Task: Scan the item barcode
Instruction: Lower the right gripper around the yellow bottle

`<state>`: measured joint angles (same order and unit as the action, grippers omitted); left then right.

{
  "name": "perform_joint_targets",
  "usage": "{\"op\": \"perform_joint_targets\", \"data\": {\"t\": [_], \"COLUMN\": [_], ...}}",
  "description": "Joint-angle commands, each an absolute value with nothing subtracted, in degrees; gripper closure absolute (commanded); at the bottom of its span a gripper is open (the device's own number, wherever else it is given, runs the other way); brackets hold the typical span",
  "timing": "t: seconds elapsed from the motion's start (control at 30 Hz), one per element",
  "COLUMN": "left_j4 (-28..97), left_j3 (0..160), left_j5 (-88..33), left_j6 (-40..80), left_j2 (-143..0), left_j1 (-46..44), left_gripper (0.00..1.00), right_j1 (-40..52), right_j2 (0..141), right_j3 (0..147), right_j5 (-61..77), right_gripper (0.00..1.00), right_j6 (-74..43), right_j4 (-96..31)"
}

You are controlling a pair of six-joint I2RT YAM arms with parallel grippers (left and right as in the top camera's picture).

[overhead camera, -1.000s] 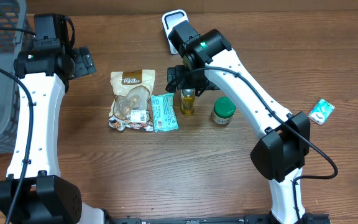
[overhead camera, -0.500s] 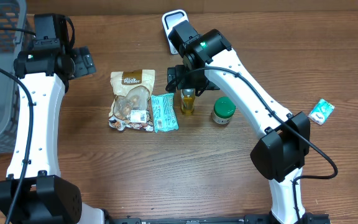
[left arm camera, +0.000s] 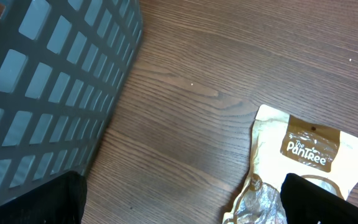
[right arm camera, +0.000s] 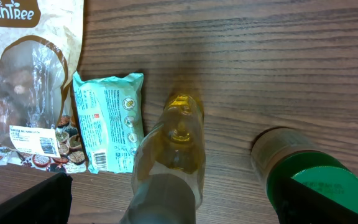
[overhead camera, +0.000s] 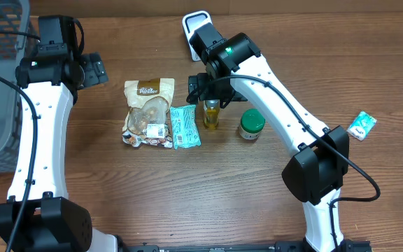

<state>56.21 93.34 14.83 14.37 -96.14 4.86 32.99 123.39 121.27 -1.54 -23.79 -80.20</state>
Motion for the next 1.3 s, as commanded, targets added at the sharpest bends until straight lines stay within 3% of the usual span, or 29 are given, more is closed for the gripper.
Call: {"op": "perform_joint_targets", "data": {"t": [0.0,1.03,1.1,1.27], "left_j4": [56.34,56.34,56.34,56.34], "left_j3": [93.51,93.51,93.51,93.51], "left_j5": [15.42,15.42,15.42,15.42], "left_j6": [13.28,13.28,13.28,13.28], "left_j2": [-96.36,-96.36,-96.36,-96.36], "left_j1": [4.49,4.47,4.47,4.49], "left_gripper": [0.00,0.00,0.01,0.00], "right_j1": [32.99,32.99,32.99,33.34], "right_j2": [123.59,123.59,123.59,123.59], "right_j3": [121.01,121.01,120.95,118.43], "right_j5": [-2.07,-2.04,-2.07,-2.09], "right_gripper": [0.00,0.00,0.17,0.19], "right_j6": [-24.23,-24.18,-24.25,-26.68], "right_j4": [-79.96,-78.13,-78.48,-76.09]}}
